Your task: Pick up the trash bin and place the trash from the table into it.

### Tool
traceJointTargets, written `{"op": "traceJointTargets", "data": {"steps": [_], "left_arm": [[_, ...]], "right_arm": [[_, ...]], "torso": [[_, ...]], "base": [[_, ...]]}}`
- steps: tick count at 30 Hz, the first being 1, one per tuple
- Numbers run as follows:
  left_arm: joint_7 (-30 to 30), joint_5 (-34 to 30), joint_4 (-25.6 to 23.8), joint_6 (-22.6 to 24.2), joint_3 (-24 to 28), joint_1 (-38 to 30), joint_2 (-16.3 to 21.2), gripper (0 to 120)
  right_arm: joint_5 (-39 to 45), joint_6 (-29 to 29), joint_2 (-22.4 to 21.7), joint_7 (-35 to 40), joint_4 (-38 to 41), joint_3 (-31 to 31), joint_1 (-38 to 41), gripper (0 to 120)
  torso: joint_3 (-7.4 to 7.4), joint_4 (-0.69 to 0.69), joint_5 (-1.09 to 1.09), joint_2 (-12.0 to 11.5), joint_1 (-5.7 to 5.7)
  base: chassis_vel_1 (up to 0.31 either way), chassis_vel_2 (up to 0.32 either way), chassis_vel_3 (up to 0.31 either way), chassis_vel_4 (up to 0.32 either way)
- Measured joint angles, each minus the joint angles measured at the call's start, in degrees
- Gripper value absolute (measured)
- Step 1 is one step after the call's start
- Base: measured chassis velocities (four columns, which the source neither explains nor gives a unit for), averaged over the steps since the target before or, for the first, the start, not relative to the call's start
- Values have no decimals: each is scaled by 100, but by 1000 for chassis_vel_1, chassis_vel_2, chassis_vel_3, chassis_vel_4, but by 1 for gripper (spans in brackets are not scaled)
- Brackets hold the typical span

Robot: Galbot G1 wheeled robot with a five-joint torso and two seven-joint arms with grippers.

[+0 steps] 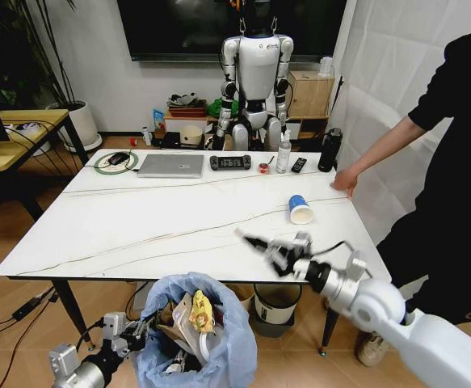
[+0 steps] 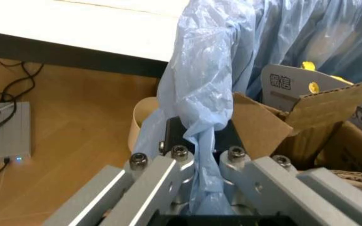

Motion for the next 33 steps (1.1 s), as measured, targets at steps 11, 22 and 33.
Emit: {"op": "traceJointTargets", "data": {"steps": [11,22,33], "left_arm": [[-23,11,-64,28,5,12,-24,0],[-23,-13,-71,34,9,-26,12,0],[-27,-186,20,56,118,-229,254,0]], "right_arm": [[-739,256,163,263,-36,-817,378,0],[-936,486,368,233,-263,-1279,871,0],[-946,547,323,129,-400,-1368,894,3]], "torso": [[0,0,0,0,0],[0,0,0,0,1],[1,-1,0,-1,1]], "base": [[0,0,0,0],[0,0,0,0],[0,0,0,0]]}}
